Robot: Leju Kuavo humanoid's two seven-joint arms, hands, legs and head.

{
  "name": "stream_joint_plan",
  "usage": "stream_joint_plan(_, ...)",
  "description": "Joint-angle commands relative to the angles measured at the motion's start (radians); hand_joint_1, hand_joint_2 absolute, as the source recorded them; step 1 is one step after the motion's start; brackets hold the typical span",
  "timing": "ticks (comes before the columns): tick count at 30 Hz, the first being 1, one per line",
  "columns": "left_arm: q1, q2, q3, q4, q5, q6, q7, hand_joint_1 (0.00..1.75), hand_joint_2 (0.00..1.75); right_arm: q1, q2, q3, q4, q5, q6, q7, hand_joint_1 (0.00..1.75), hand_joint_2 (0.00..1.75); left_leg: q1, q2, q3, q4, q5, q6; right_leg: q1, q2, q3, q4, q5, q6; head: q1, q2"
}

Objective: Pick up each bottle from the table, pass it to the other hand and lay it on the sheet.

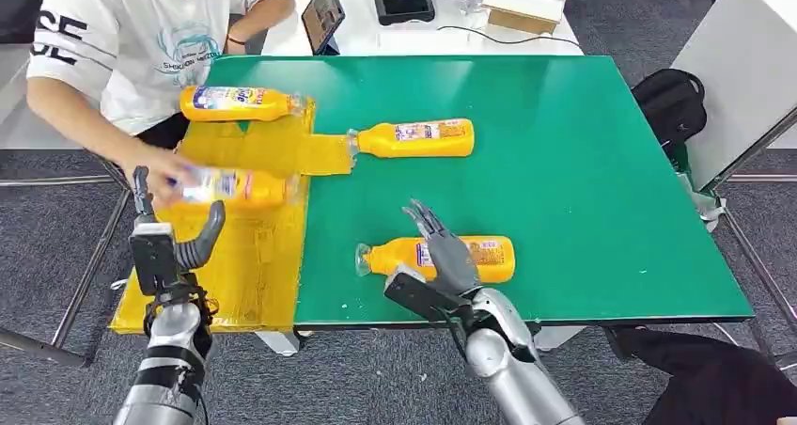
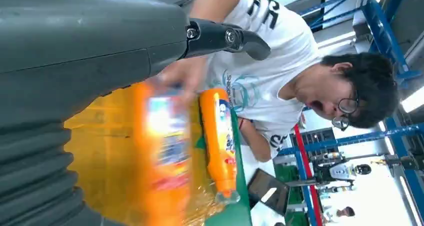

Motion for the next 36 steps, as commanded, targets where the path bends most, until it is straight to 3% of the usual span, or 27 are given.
stream_joint_plan(1, 0.031, -0.019, -0.052, 0.013, -0.021, -0.021, 0.004, 0.00, 1.75, -0.011, -0.102, -0.017, 0.085, 0.004, 0.058, 0.048, 0.00, 1.75, 0.000, -0.001, 0.004, -0.001, -0.001, 0.002, 0.001, -0.002, 0.005, -0.002, -0.001, -0.002, 0.000, 0.000)
stream_joint_plan(16, -0.007, -0.013, -0.035, 0.149, -0.037, -0.019, 0.004, 0.00, 1.75, -0.036, -0.117, -0.025, 0.131, 0.027, 0.056, 0.070, 0.00, 1.75, 0.000, 0.000, 0.008, -0.001, -0.002, 0.002, 0.001, -0.002, 0.008, -0.002, -0.002, -0.003, 0.000, 0.000)
stream_joint_plan(22, -0.017, -0.013, -0.044, 0.185, -0.043, -0.028, 0.004, 0.00, 1.75, -0.122, -0.135, -0.013, 0.208, 0.096, 0.047, 0.079, 0.00, 1.75, 0.000, 0.001, 0.006, -0.001, -0.002, 0.002, 0.000, 0.000, 0.006, -0.001, -0.001, -0.003, 0.000, 0.000)
stream_joint_plan(36, -0.023, -0.018, -0.046, 0.209, -0.049, -0.038, 0.004, 0.00, 1.75, -0.167, -0.115, 0.006, 0.267, 0.138, 0.042, 0.079, 0.00, 1.75, 0.000, 0.001, 0.004, -0.001, -0.001, 0.001, 0.001, 0.000, 0.004, -0.001, -0.001, -0.002, 0.000, 0.000)
